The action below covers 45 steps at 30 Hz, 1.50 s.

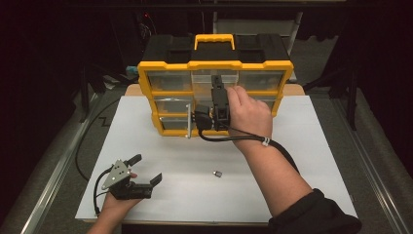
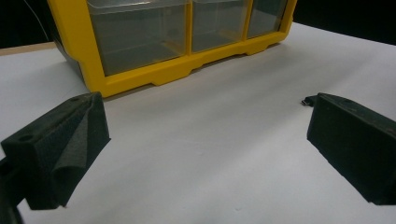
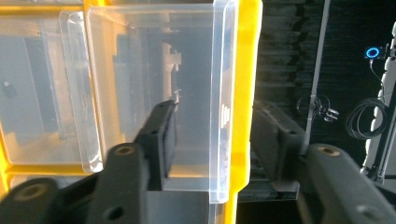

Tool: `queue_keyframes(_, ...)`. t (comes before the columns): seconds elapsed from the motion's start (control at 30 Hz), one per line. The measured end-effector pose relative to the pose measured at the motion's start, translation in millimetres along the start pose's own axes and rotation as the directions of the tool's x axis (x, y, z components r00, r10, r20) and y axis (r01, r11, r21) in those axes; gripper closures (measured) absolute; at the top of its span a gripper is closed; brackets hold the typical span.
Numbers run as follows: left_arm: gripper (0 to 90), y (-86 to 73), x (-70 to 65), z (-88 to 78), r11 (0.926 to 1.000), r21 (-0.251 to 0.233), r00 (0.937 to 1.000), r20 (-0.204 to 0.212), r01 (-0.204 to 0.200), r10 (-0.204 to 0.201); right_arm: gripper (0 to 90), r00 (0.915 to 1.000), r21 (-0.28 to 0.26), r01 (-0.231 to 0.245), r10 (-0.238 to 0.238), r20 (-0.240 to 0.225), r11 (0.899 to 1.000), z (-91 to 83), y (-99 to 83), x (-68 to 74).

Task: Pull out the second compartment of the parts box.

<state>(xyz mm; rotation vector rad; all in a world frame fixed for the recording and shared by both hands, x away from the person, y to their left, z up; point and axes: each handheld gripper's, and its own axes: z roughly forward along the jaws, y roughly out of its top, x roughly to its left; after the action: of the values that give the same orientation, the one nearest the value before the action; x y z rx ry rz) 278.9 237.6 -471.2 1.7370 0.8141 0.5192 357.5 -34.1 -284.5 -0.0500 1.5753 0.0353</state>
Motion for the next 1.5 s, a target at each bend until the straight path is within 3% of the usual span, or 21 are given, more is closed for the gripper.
queue_keyframes(0.2, 0.3, 0.2, 0.4, -0.6, 1.0, -0.002, 1.0, -0.004, 0.0, 0.0, 35.7, 0.9996, -0.013, -0.028, 0.028, 0.0, 1.0, -0.3, 3.7, -6.8)
queue_keyframes(0.37, 0.3, 0.2, 0.2, -0.5, 1.0, -0.003, 1.0, -0.002, -0.001, 0.001, 34.9, 0.9993, -0.003, -0.038, 0.038, 0.003, 0.999, 4.9, 4.3, -10.9)
queue_keyframes(0.87, 0.3, 0.4, 0.3, -0.9, 1.0, -0.003, 1.0, 0.0, -0.002, 0.002, 60.1, 0.9984, 0.039, -0.034, 0.035, -0.044, 0.999, 11.4, -1.8, -8.3)
queue_keyframes(1.3, 0.3, 0.4, 0.4, -1.0, 1.0, -0.005, 1.0, 0.003, -0.002, 0.002, 77.2, 0.9997, 0.054, -0.019, 0.02, -0.012, 0.998, 10.7, -4.4, -6.6)
queue_keyframes(1.5, 0.3, 0.3, 0.9, -1.0, 1.0, -0.008, 1.0, 0.002, 0.003, -0.003, 78.1, 1.0, 0.055, 0.005, -0.005, -0.003, 0.998, 9.2, -4.3, -5.9)
